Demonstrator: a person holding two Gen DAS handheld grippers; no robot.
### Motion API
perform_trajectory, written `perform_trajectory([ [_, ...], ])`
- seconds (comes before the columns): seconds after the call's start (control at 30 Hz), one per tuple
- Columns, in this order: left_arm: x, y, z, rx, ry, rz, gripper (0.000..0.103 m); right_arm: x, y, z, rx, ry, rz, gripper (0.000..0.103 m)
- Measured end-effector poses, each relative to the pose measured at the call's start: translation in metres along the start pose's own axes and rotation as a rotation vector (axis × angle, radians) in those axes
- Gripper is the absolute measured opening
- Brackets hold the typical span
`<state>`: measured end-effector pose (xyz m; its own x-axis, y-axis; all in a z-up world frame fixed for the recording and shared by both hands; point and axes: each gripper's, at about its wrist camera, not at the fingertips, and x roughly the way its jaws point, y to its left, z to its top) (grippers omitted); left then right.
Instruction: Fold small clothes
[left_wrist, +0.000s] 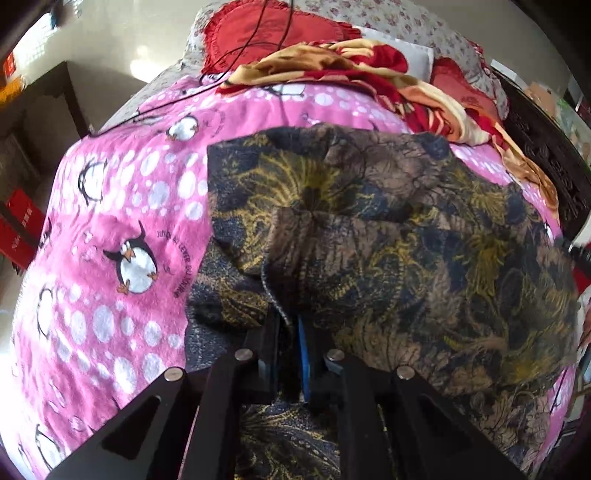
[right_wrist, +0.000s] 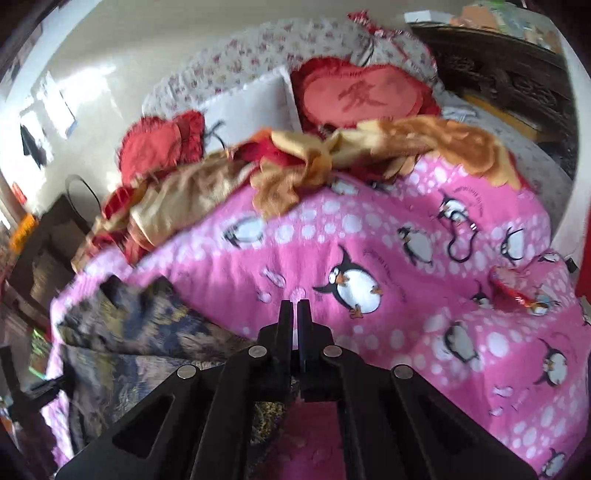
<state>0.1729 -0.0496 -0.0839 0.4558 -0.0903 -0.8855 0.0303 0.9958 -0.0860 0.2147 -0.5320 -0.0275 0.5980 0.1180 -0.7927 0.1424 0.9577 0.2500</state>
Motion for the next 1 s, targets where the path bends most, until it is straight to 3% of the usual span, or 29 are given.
perform_trajectory([
  [0.1, -0.006, 0.005, 0.000, -0.008, -0.010, -0.017, 0.008, -0.001, -0.018, -0.013, 0.115, 0.048, 0.063, 0.016],
  [0.17, -0.011, 0.006, 0.001, 0.001, -0.020, -0.016, 0.008, -0.018, -0.035, -0.023, 0.196, 0.018, 0.131, 0.038],
  [0.23, -0.015, 0.008, 0.002, 0.006, -0.028, -0.024, 0.008, -0.039, -0.049, -0.043, 0.251, 0.004, 0.189, 0.049],
  [0.37, -0.015, 0.008, 0.001, -0.007, -0.022, -0.025, 0.008, -0.048, -0.053, -0.074, 0.260, 0.068, 0.274, 0.052],
  [0.57, -0.017, 0.005, -0.006, -0.016, -0.013, -0.011, 0.008, -0.015, -0.010, -0.081, 0.178, 0.148, 0.357, 0.048],
  [0.6, -0.018, 0.005, -0.007, -0.020, -0.009, -0.013, 0.008, -0.013, -0.003, -0.082, 0.140, 0.158, 0.342, 0.041],
  [0.63, -0.018, 0.005, -0.008, -0.019, -0.006, -0.016, 0.008, -0.015, 0.007, -0.081, 0.073, 0.144, 0.283, 0.013],
  [0.7, -0.019, 0.002, -0.010, -0.005, -0.007, -0.011, 0.009, -0.026, 0.017, -0.077, 0.003, 0.097, 0.209, 0.012],
  [0.77, -0.016, -0.002, -0.013, 0.003, 0.001, -0.020, 0.020, -0.038, 0.024, -0.073, -0.076, 0.044, 0.115, 0.010],
  [0.83, -0.007, -0.008, -0.017, 0.017, 0.025, -0.028, 0.023, -0.033, 0.022, -0.070, -0.109, 0.025, -0.016, 0.010],
  [0.87, -0.005, -0.011, -0.018, 0.024, 0.026, -0.019, 0.023, -0.022, 0.015, -0.069, -0.077, 0.054, -0.021, 0.010],
  [0.93, -0.007, -0.014, -0.021, 0.034, 0.013, -0.004, 0.023, -0.011, 0.003, -0.068, 0.018, 0.108, 0.057, 0.013],
  [1.0, -0.013, -0.011, -0.023, 0.031, 0.010, -0.026, 0.023, -0.022, -0.005, -0.070, 0.067, 0.097, 0.107, 0.020],
])
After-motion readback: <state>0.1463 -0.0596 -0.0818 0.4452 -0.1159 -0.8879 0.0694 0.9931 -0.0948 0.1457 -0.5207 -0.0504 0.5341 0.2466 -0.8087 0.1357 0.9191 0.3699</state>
